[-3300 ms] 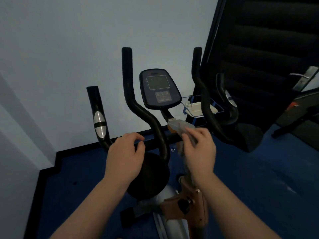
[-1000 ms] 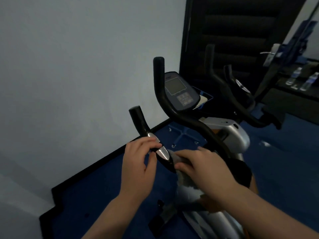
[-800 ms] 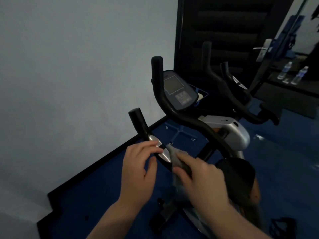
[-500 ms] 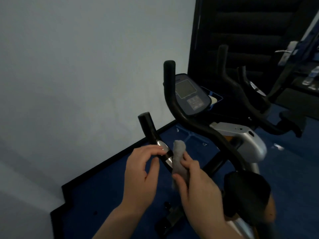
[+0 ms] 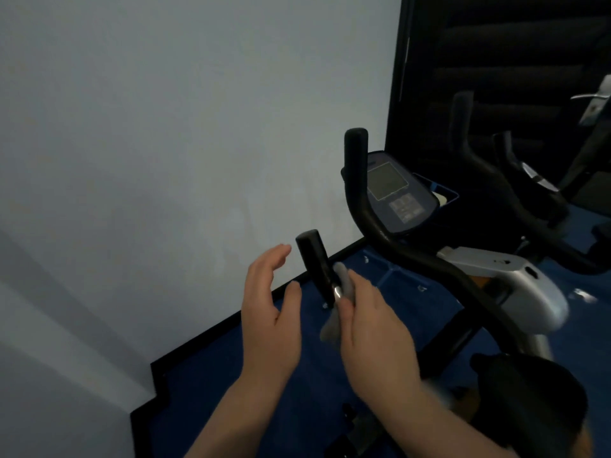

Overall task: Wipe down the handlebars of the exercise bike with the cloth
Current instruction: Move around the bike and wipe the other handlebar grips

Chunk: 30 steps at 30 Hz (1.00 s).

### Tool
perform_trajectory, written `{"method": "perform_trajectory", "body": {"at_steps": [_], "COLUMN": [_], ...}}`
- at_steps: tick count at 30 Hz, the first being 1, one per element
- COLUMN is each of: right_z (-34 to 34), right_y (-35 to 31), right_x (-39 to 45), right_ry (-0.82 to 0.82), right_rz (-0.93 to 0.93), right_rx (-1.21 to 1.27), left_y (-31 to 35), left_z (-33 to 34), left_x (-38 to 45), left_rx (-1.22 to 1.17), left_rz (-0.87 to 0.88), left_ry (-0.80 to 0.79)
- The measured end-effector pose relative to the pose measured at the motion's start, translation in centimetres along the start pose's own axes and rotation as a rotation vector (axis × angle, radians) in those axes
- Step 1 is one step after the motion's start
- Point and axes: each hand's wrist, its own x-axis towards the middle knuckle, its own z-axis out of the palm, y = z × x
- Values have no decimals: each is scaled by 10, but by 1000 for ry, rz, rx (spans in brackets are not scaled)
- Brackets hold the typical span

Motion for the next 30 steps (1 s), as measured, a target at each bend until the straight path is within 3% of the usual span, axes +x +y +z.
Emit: {"method": "perform_trajectory", "body": {"at_steps": [5,10,12,14,16,19,21,24,28,30], "right_z": [8,13,13,12,15,26,28,27,17,22], "right_y": [-27,-22,-26,-38,-53,-54,-42,-22,-29,-40], "right_x": [45,18,43,69,76,60,44,24,39,49], "right_ry": [30,131,99,100,209,288,328,300,202,232], "right_rz": [38,8,154,263,161,-153,-199,-168,74,117], "right_rx": [103,-43,115,444,624,333,17,-183,59,-30], "left_y": [-3,-15,-17,-17,-17,-18,-19,-18,-14,-12], "left_z": [-5,-18,-21,-23,-24,-23,-22,-19,-17,-16], "left_x": [23,35,42,48,50,49,49,52,59,61], "left_rx": [-29,-63,-71,-81,-96,-165,-188,-209,-212,-224], "left_rz": [3,54,68,96,91,38,39,48,98,117], "left_ry": [-128,-193,-209,-221,-219,-183,-171,-195,-232,-250]}}
